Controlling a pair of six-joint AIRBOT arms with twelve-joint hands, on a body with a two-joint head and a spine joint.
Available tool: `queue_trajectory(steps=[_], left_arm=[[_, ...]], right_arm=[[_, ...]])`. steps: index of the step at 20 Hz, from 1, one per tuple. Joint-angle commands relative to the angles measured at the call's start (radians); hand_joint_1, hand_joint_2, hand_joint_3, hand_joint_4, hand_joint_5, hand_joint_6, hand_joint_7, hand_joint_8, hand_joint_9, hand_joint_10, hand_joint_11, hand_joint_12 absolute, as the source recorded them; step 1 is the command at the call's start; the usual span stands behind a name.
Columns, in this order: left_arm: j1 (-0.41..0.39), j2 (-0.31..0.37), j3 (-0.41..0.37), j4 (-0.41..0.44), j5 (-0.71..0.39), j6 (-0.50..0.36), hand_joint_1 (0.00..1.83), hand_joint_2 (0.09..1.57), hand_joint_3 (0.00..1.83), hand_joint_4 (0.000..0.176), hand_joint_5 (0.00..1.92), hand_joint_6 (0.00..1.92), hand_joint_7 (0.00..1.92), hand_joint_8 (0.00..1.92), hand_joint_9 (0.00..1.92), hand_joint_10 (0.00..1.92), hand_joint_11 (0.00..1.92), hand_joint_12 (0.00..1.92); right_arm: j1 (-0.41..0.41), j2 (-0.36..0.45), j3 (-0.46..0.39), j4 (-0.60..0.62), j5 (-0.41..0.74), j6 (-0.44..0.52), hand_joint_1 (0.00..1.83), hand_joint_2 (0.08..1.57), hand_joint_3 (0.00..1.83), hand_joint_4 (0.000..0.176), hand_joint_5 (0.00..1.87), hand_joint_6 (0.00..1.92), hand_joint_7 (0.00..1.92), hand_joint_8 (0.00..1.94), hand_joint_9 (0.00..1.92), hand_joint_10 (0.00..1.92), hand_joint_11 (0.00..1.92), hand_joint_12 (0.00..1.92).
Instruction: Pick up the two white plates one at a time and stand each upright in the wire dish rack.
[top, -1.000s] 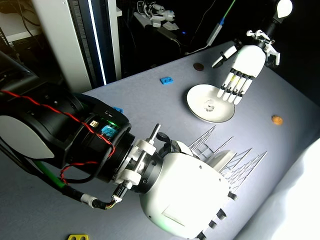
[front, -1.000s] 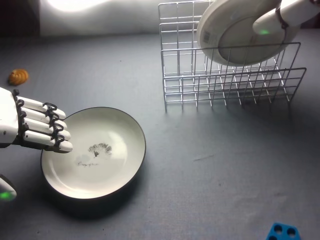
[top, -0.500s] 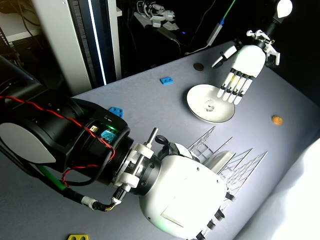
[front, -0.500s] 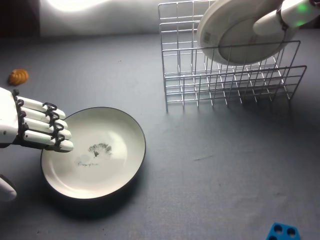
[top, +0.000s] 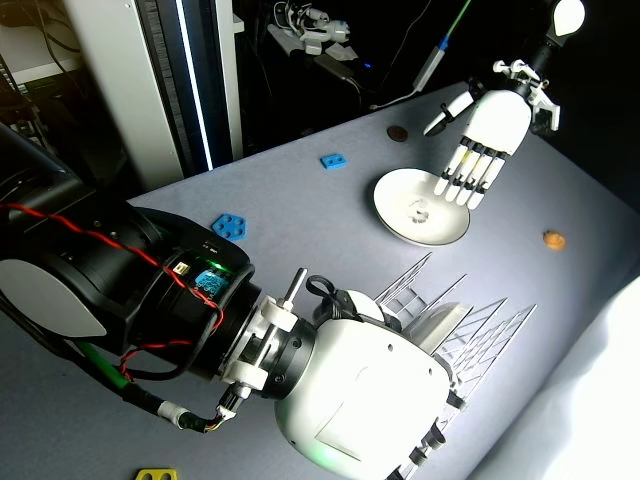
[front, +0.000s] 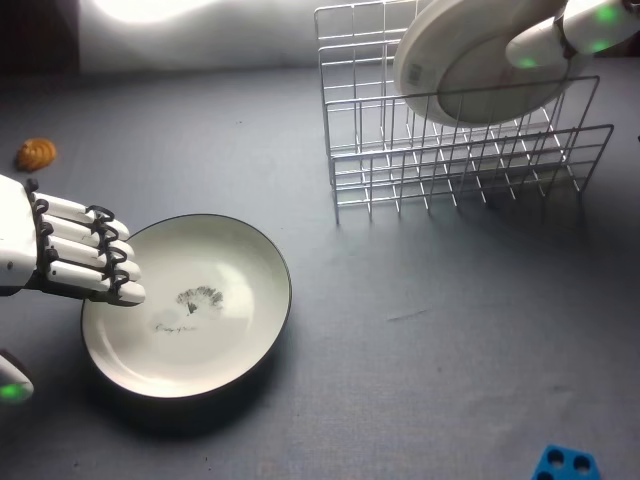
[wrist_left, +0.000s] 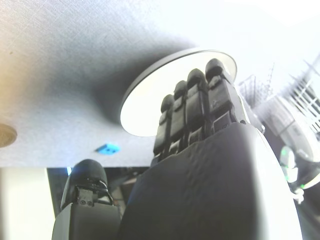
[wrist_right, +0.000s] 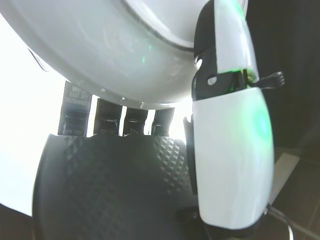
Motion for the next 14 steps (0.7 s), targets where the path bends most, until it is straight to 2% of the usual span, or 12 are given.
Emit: queue_trajectory(steps=[1,3,4,5,7,8,9,10,11,12,13,14], left_arm=[[-0.01,0.0,0.001,-0.052,-0.025,-0.005,0.0,1.12,0.0,0.0,0.07,0.01,0.09,0.01,0.08,0.01,0.0,0.06],[-0.01,0.0,0.001,-0.052,-0.025,-0.005,0.0,1.13,0.0,0.0,0.07,0.01,0.09,0.01,0.08,0.0,0.0,0.06],[-0.01,0.0,0.001,-0.052,-0.025,-0.005,0.0,1.13,0.0,0.0,0.1,0.01,0.11,0.0,0.1,0.0,0.0,0.16],[-0.01,0.0,0.001,-0.052,-0.025,-0.005,0.0,1.13,0.0,0.0,0.1,0.0,0.11,0.0,0.1,0.0,0.0,0.18],[-0.01,0.0,0.002,-0.052,-0.025,-0.005,0.0,1.13,0.0,0.0,0.08,0.01,0.1,0.01,0.09,0.01,0.0,0.1],[-0.01,0.0,0.002,-0.052,-0.025,-0.005,0.0,1.13,0.0,0.0,0.07,0.0,0.09,0.0,0.08,0.0,0.0,0.07],[-0.01,0.0,0.002,-0.052,-0.025,-0.005,0.0,1.13,0.0,0.0,0.06,0.0,0.07,0.0,0.07,0.0,0.0,0.04],[-0.01,0.0,0.002,-0.052,-0.025,-0.005,0.0,1.13,0.0,0.0,0.08,0.01,0.08,0.01,0.07,0.0,0.01,0.05],[-0.01,0.0,0.002,-0.052,-0.025,-0.005,0.0,1.13,0.0,0.0,0.07,0.01,0.08,0.01,0.07,0.0,0.01,0.04],[-0.01,0.0,0.001,-0.052,-0.025,-0.005,0.0,1.13,0.0,0.0,0.07,0.0,0.08,0.01,0.07,0.0,0.0,0.04],[-0.01,0.0,0.001,-0.052,-0.025,-0.005,0.0,1.13,0.0,0.0,0.07,0.0,0.08,0.0,0.07,0.0,0.0,0.04],[-0.01,0.0,0.001,-0.052,-0.025,-0.005,0.0,1.12,0.0,0.0,0.06,0.0,0.07,0.0,0.07,0.0,0.0,0.04]], right_arm=[[-0.001,0.0,0.005,0.009,0.067,0.008,1.24,1.04,0.0,0.03,1.16,0.7,1.18,0.6,1.22,0.03,0.68,0.95],[-0.004,0.0,0.005,0.009,0.067,0.008,1.25,1.04,0.0,0.025,1.12,0.74,1.18,0.68,1.28,0.03,0.7,0.93],[-0.005,0.0,0.005,0.009,0.067,0.008,1.25,1.04,0.0,0.03,1.12,0.76,1.17,0.67,1.27,0.03,0.69,0.93],[-0.006,0.0,0.005,0.009,0.067,0.008,1.25,1.04,0.0,0.03,1.12,0.77,1.18,0.64,1.28,0.02,0.72,0.91],[-0.006,0.0,0.005,0.009,0.069,0.008,1.24,1.05,0.0,0.033,1.1,0.8,1.15,0.7,1.26,0.01,0.74,0.9],[-0.008,0.0,0.005,0.009,0.071,0.008,1.24,1.05,0.0,0.031,1.11,0.81,1.15,0.67,1.22,0.0,0.7,0.91],[-0.01,0.0,0.005,0.009,0.072,0.008,1.18,1.07,0.0,0.0,1.09,0.8,1.11,0.31,1.16,0.0,0.61,0.95],[-0.011,0.0,0.005,0.009,0.072,0.008,1.04,1.02,0.0,0.0,0.98,0.37,1.06,0.12,1.08,0.0,0.51,0.97],[-0.011,0.0,0.005,0.009,0.072,0.008,1.02,1.0,0.0,0.0,1.01,0.15,1.06,0.04,1.05,0.0,0.47,0.97],[-0.011,0.0,0.005,0.009,0.073,0.008,1.12,1.04,0.01,0.0,1.1,0.62,1.1,0.01,1.09,0.01,0.59,0.91],[-0.01,0.0,0.005,0.009,0.073,0.008,1.15,1.07,0.0,0.0,1.08,0.78,1.13,0.01,1.11,0.01,0.64,0.89],[-0.01,0.0,0.005,0.009,0.073,0.008,1.23,1.05,0.0,0.0,1.15,0.76,1.15,0.48,1.16,0.01,0.72,0.85]])
